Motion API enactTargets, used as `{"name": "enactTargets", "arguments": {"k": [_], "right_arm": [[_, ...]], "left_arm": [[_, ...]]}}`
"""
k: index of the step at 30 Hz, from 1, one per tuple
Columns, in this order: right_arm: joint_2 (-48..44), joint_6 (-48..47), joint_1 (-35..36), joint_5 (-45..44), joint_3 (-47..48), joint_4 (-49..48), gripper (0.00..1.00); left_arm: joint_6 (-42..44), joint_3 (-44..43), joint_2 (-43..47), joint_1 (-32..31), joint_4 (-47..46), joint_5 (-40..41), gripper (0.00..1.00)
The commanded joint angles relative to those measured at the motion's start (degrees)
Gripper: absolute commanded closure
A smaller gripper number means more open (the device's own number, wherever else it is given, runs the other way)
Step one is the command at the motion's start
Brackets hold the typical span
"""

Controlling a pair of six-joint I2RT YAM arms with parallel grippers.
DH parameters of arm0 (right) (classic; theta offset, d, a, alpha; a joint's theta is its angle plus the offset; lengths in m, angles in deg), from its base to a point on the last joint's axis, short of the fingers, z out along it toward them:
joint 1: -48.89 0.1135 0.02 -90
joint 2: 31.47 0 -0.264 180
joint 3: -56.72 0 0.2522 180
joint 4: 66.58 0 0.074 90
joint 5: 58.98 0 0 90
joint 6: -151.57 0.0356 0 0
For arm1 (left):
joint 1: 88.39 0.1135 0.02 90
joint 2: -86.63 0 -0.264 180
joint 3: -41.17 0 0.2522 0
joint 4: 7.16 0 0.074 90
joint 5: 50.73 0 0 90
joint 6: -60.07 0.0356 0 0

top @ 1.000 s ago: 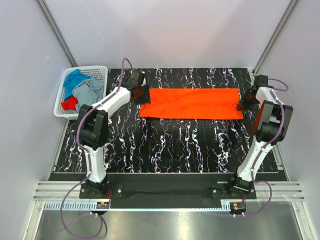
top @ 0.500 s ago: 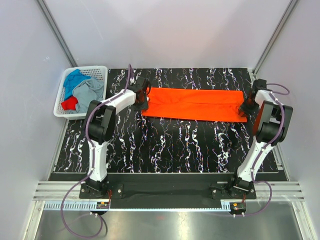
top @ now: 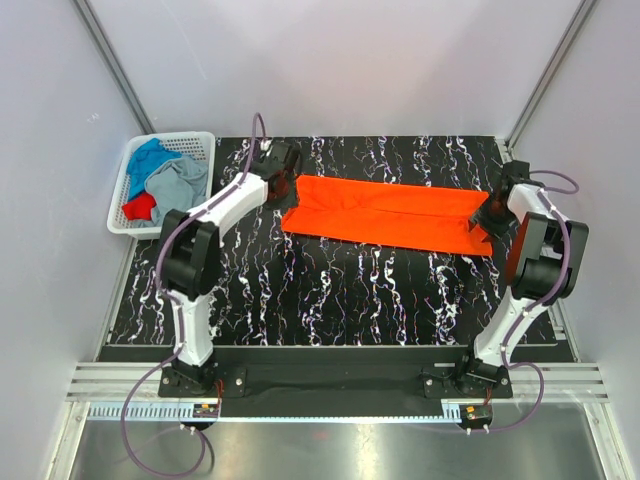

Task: Fold and stack the t-shirts
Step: Fold the tshirt

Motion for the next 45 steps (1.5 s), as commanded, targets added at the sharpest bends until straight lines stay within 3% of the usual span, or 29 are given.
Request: {"name": "enactTargets", "arguments": {"k": [1, 5, 8, 9, 11, 12, 19, 24, 30, 34, 37, 39, 41, 45], "right_arm": [[-5.95, 1.48, 1.11, 0.95, 1.78, 2.03, 0.45], [-5.78, 0.96, 1.47, 1.3, 3.19, 2.74, 0.42], [-4.38, 0.08, 1.47, 1.12, 4.16, 3.18, 0.44], [-3.85, -0.27, 1.47, 0.86, 4.16, 3.09, 0.49], [-1.66, -0.89, 1.38, 0.34, 4.33, 2.04, 0.76], [-0.6, -0.8, 1.2, -1.5, 4.68, 2.12, 0.78], [5.56, -0.8, -3.54, -3.8, 5.57, -2.95, 0.79], [6.96, -1.86, -5.3, -0.38, 4.25, -6.66, 0.8], [3.81, -1.51, -5.21, 1.55, 4.86, -5.0, 0.8], [0.99, -0.8, -5.21, 3.5, 6.0, -3.07, 0.65], [1.07, -1.41, -5.21, 2.18, 7.93, -2.53, 0.63], [3.08, -2.47, -5.21, 2.88, 9.69, -1.84, 0.68], [4.24, -2.56, -5.21, 3.58, 11.71, -1.31, 0.81], [4.95, -2.3, -5.21, 5.16, 11.72, -1.13, 0.9]], "left_arm": [[0.79, 0.17, 9.85, -4.43, -6.2, -4.58, 0.56], [-2.11, 3.16, 8.46, -5.32, -11.67, -11.7, 0.55], [-2.9, 2.12, 3.46, -5.32, -11.42, -9.54, 0.55], [-2.99, 0.89, 1.79, -5.24, -10.45, -8.74, 0.55], [-2.73, -2.96, -2.87, -5.06, -7.64, -7.25, 0.56], [-2.64, -3.95, -4.11, -5.06, -7.2, -6.89, 0.56], [-4.48, -5.27, -10.7, -2.87, -6.41, -4.34, 0.55], [-5.89, -4.83, -14.21, -0.58, -6.23, -6.44, 0.54], [-4.75, -6.76, -15.8, 1.27, -6.67, -7.68, 0.53], [-3.7, -10.89, -17.3, 2.67, -4.56, -7.06, 0.53], [-2.91, -12.13, -17.83, 3.72, -3.68, -6.8, 0.53], [-2.64, -12.83, -17.83, 4.25, -3.59, -7.23, 0.52], [-2.73, -13.1, -17.92, 4.78, -3.68, -8.2, 0.52], [-2.99, -13.19, -18.18, 4.96, -4.29, -9.26, 0.52]]}}
